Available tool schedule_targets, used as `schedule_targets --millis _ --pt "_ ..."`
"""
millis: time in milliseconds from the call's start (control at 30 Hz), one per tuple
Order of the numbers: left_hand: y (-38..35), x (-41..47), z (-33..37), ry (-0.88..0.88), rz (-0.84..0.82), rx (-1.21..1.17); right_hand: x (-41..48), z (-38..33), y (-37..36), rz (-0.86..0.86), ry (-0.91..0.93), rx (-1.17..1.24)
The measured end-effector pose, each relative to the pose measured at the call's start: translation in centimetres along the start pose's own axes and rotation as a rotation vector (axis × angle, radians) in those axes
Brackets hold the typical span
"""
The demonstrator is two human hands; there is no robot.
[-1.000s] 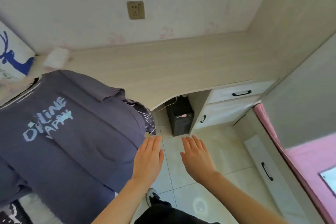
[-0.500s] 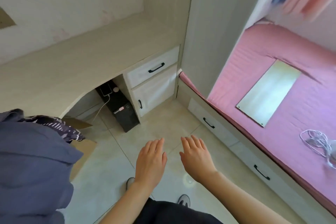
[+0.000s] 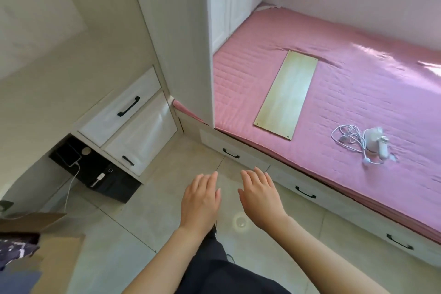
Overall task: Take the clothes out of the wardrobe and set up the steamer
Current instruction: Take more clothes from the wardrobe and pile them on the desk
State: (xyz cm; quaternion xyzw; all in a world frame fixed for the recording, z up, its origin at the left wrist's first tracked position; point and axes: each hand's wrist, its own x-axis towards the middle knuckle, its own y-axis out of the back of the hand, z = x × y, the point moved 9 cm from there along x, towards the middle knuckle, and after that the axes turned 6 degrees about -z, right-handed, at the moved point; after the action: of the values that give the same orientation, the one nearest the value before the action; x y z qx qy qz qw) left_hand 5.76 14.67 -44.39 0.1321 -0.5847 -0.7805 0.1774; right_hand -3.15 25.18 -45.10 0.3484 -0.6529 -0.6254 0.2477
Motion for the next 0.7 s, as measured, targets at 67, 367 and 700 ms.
schedule_targets --millis 67,367,700 --pt "-0.4 2.3 0.7 -0.023 -0.008 -0.011 1.1 1.8 0.2 0.001 -0.034 0.002" --pt "-0.6 15.5 2.4 -0.127 0.003 -0.007 10.6 8.3 2.7 0.040 -0.137 -0.007" --pt "0.6 29.0 3.0 -0.231 0.024 0.020 21.6 13.4 5.1 0.044 -0.186 0.026"
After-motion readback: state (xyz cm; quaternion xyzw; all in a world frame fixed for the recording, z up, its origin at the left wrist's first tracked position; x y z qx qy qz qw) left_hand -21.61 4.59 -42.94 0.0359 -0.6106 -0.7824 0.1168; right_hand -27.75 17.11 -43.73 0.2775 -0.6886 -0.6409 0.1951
